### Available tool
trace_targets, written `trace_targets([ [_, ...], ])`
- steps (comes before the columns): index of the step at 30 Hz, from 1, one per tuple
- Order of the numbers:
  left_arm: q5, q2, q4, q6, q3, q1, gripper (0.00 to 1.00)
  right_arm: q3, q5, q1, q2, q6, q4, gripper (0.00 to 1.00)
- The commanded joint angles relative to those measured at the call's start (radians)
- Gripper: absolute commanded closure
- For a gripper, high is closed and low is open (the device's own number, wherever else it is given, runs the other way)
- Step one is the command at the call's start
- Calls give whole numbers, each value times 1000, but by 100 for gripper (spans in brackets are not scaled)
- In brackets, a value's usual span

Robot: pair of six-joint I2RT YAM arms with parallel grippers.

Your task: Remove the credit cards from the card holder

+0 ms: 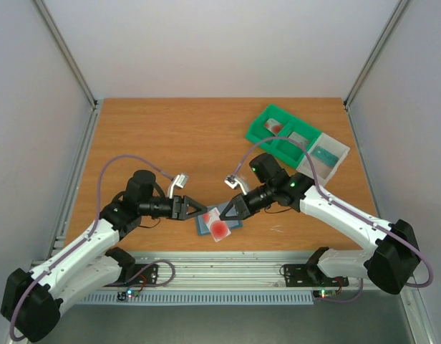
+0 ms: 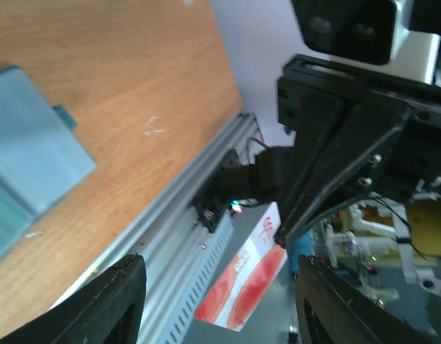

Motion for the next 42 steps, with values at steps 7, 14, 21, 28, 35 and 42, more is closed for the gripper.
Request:
trace_targets([
  [7,208,-15,162,-61,12,1,58,0,-159,5,-23,3,74,99],
  [14,219,-30,293,-136,-15,1,79,17,-169,5,-27,31,117,99],
  [21,228,-38,305,-151,-23,1,99,25,-155,5,-14,32,115,99],
  [28,213,-36,283,-138,-28,1,100,10,-123,4,-30,45,132,99],
  [35,227,-22,269,-147,-13,1,97,10,-149,5,-29,60,155,99],
  [42,258,28,270,-130,0,3,90,20,-158,5,-9,51,149,99],
])
